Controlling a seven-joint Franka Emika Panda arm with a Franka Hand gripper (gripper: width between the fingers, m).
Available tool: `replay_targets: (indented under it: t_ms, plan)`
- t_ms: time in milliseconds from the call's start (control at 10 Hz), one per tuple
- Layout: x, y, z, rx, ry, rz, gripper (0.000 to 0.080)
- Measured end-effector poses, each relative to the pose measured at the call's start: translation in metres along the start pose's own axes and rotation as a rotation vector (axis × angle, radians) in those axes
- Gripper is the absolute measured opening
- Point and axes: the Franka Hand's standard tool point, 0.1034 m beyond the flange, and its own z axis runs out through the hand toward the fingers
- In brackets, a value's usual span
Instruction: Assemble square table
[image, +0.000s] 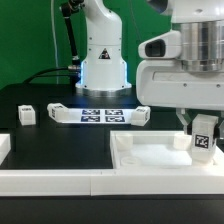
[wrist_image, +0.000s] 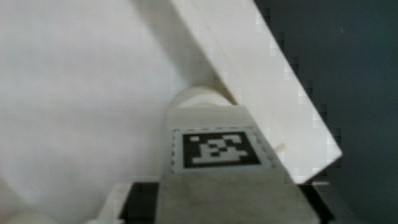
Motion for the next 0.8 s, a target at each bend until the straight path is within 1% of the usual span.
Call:
replay_targets:
  t_ms: [100,300,400,600,800]
  plan:
    - [0.000,0.000,0.000,0.001,0.001,0.086,0.0290]
    - [0.001,0.001,0.000,0.018,-0.007,0.265,0.0290]
    - [0.000,0.000,0.000,0.020,-0.016,0.374,0.0290]
    - [-0.008,-0.005,0.002,0.011,-0.019,0.536,0.0290]
    - [-0.013,-0.009,0.002,0.009,-0.017,0.636,0.0290]
